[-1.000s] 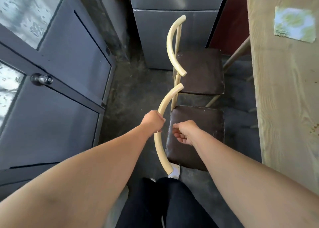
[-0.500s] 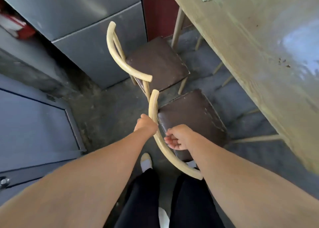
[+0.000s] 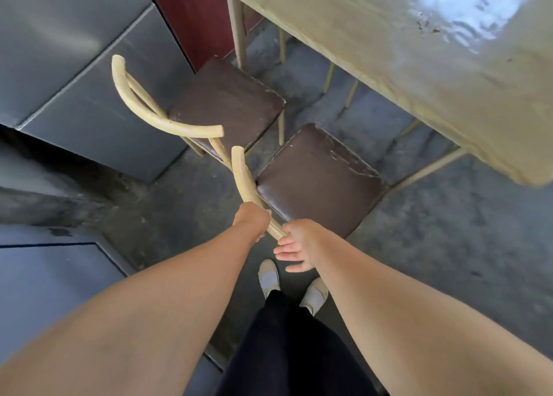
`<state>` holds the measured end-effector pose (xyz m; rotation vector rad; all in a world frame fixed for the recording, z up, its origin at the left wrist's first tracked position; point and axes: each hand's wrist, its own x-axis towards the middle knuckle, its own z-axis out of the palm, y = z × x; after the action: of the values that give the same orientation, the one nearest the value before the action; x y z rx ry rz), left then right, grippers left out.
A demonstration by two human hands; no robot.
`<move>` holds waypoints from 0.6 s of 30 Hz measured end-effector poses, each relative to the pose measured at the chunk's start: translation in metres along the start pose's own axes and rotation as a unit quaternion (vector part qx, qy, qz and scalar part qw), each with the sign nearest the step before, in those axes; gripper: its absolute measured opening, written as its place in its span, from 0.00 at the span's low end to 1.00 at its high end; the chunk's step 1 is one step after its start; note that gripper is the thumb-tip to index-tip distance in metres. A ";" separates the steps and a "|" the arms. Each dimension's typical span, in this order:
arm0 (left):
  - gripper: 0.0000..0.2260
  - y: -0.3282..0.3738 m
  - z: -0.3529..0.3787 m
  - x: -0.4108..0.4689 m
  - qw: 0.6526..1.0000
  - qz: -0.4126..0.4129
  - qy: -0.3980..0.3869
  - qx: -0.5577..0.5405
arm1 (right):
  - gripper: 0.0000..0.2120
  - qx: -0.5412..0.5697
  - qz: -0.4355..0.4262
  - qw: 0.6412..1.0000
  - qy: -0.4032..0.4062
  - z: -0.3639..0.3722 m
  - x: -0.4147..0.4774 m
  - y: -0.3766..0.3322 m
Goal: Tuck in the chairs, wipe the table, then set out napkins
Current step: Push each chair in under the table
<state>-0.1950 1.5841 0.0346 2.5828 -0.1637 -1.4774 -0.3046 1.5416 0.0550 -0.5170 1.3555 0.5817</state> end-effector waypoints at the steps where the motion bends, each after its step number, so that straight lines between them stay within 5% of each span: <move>1: 0.20 0.000 0.001 0.001 1.000 -0.010 0.000 -0.014 | 0.22 0.032 0.017 0.999 0.004 0.002 0.000 0.000; 6: 0.19 0.005 0.008 0.015 0.997 -0.014 -0.018 -0.073 | 0.15 0.259 0.059 0.963 0.047 0.009 0.004 0.005; 18: 0.18 0.004 0.012 0.046 0.994 -0.056 -0.041 -0.082 | 0.05 0.633 0.039 0.770 0.064 0.015 0.023 0.007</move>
<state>-0.1827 1.5712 -0.0096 2.4376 0.0901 -1.5643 -0.2949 1.5585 0.0346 0.6305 1.5723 -0.3924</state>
